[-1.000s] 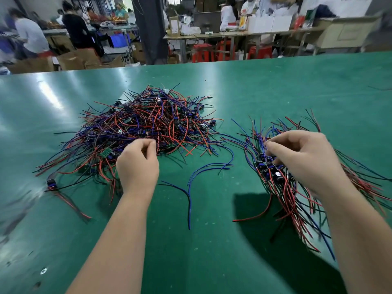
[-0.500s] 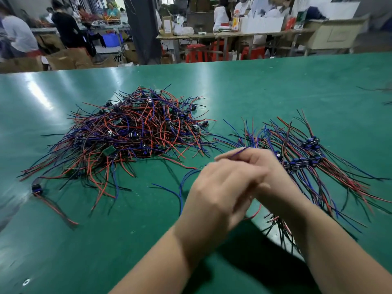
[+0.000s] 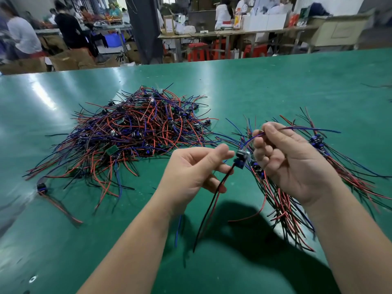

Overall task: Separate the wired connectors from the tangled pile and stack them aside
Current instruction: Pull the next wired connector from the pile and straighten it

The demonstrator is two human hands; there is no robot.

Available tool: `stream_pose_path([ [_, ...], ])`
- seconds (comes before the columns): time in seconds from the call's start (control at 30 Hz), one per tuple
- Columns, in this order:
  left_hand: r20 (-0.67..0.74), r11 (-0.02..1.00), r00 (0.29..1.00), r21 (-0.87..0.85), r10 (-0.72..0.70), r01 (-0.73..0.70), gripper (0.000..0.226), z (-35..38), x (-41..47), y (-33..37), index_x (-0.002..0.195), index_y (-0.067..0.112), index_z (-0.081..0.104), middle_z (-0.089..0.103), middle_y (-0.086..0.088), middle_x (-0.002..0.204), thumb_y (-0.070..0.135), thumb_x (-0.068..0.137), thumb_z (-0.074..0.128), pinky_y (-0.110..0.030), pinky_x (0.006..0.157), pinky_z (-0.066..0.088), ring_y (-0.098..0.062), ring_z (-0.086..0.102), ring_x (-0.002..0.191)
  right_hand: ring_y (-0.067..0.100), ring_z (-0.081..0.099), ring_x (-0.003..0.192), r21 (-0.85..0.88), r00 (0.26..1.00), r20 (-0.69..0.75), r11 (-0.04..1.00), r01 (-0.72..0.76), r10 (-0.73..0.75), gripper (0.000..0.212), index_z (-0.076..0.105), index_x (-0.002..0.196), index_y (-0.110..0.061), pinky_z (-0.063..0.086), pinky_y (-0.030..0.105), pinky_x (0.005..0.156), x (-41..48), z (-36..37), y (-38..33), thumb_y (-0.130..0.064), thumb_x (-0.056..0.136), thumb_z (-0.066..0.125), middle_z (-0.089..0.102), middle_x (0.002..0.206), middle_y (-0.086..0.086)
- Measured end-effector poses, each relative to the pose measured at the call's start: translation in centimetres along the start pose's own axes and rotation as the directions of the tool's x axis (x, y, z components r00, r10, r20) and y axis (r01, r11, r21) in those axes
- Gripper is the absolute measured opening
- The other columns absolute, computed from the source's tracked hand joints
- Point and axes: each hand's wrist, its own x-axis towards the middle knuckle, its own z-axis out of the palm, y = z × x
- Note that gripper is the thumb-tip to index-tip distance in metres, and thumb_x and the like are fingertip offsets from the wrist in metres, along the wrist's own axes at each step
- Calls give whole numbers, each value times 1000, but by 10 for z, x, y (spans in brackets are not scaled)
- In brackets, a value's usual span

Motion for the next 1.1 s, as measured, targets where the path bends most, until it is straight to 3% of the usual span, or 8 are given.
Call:
stream_pose_path([
  [0.13, 55, 999, 998, -42, 13, -10, 15, 8, -4, -4, 73, 21, 78, 69, -2, 63, 31, 61, 80, -21, 47, 50, -7, 56, 45, 8, 65, 58, -50, 999, 28, 999, 19, -17, 14, 72, 64, -16, 51, 13, 55, 1, 0, 7, -7, 66, 63, 69, 70, 4],
  [0.23, 58, 997, 997, -44, -58, 61, 17, 11, -3, -9, 69, 18, 77, 65, 0, 60, 32, 60, 79, -22, 46, 49, -10, 55, 44, 6, 59, 52, -245, 999, 32, 969, -18, 27, 11, 73, 72, -13, 46, 13, 50, 1, -1, 13, -12, 62, 68, 67, 67, 2],
  [0.33, 57, 992, 991, -12, -122, 123, 22, 11, -2, -12, 60, 16, 71, 59, 0, 52, 35, 57, 81, -21, 45, 46, -11, 51, 41, 7, 50, 48, -471, 991, 24, 876, -105, 132, 20, 69, 76, -8, 40, 15, 46, -1, -2, 19, -21, 61, 70, 61, 60, 1],
  [0.43, 75, 981, 981, 86, -181, 174, 23, 9, -2, -13, 54, 14, 65, 55, 0, 48, 28, 61, 81, -17, 42, 41, -8, 48, 40, 8, 51, 49, -515, 978, 25, 841, -164, 206, 21, 67, 73, -7, 42, 16, 50, -1, -3, 18, -21, 58, 72, 60, 58, 2],
  [0.53, 84, 971, 974, 130, -210, 199, 23, 10, -1, -15, 61, 9, 61, 53, 2, 47, 16, 68, 81, -13, 41, 38, -6, 46, 39, 11, 48, 52, -548, 965, 46, 815, -190, 256, 14, 71, 69, -9, 42, 17, 50, -1, -5, 15, -17, 57, 73, 59, 62, 5],
  [0.67, 49, 962, 970, 154, -237, 227, 19, 14, -2, -21, 68, 10, 62, 55, 5, 52, 14, 73, 81, -13, 43, 38, -4, 47, 44, 13, 48, 57, -655, 950, 0, 717, -237, 313, 20, 69, 75, -5, 39, 18, 52, -1, -8, 16, -19, 61, 73, 57, 71, 10],
  [0.83, 48, 935, 948, 187, -316, 302, 16, 13, -1, -24, 70, 16, 66, 65, 3, 61, 21, 73, 81, -16, 50, 45, -6, 58, 55, 9, 46, 53, -662, 972, -38, 723, -197, 230, 12, 68, 75, -3, 36, 19, 52, 2, -12, 16, -10, 84, 63, 56, 60, 4],
  [1.1, 374, 880, 805, 311, -460, 359, 17, 7, -8, -19, 64, 22, 66, 67, -1, 63, 21, 69, 82, -20, 55, 48, -12, 63, 54, 8, 50, 49, -414, 973, -228, 907, -76, -22, 18, 68, 81, -2, 41, 14, 44, 9, -21, -5, -4, 92, 54, 60, 61, 2],
])
